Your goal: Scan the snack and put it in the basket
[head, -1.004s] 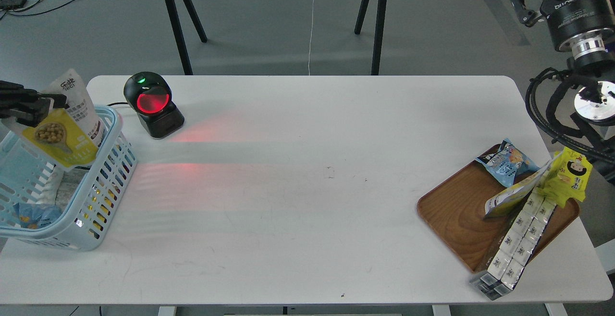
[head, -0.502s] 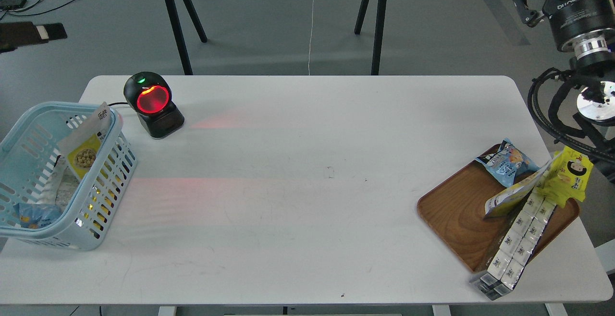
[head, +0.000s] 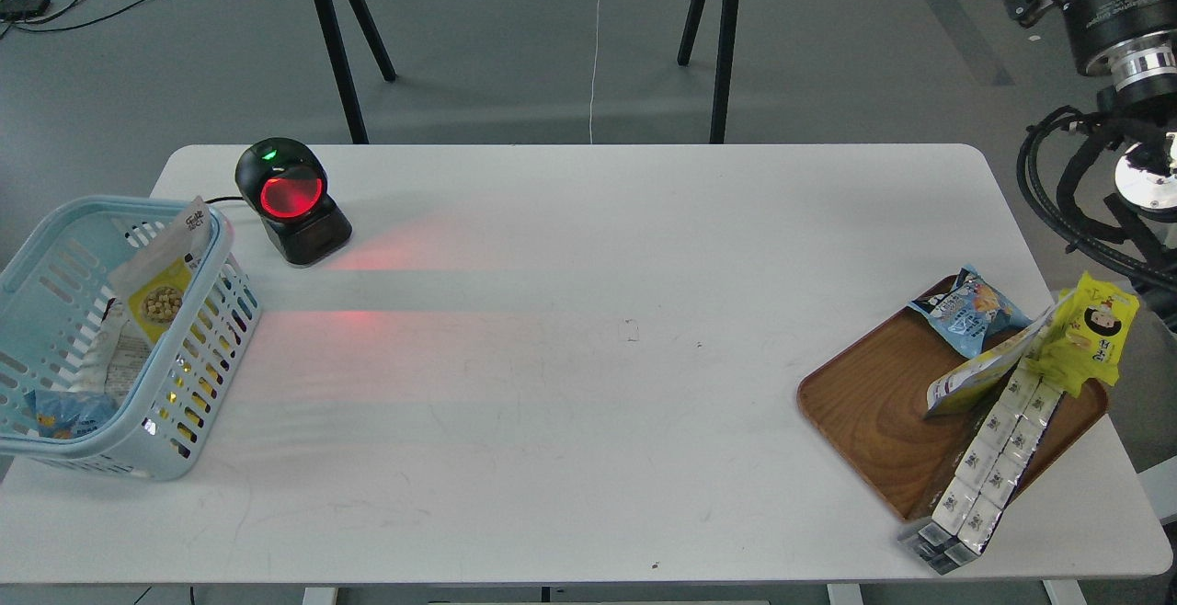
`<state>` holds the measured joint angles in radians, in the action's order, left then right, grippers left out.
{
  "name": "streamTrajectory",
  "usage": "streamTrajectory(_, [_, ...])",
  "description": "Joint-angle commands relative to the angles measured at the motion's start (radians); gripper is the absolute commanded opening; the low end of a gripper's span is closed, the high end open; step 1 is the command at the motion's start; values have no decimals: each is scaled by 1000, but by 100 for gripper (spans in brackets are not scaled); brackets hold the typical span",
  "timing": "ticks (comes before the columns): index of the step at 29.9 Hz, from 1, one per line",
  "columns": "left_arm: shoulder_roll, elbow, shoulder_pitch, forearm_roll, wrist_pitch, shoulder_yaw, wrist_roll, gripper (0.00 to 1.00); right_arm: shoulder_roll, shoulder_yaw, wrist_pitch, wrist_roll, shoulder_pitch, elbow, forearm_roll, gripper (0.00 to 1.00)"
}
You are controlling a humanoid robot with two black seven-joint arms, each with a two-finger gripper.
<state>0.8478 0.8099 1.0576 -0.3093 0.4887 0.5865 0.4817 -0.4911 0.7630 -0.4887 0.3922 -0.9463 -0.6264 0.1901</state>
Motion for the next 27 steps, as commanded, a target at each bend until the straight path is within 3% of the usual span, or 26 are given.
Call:
streamTrajectory(1, [-122,-127,-1,131,0,78,-92,100,8,15,0,-48,3,2,3,99])
streamTrajectory(6, [-289,-322,-2,341,0,185,-245,100,71,119,0,-87,7,25,18,99])
streamTrajectory(10, [-387,-429,-2,475,0,252,-314,100,107,159,0,-128,11,80,22,99])
streamTrajectory(16, [-483,-439,-42,605,0,277,-330,100,198,254,0,-183,7,163,61,99])
streamTrajectory(27, [-521,-428,-96,648,0,263,-321,100,186,239,0,-187,1,162,52,99])
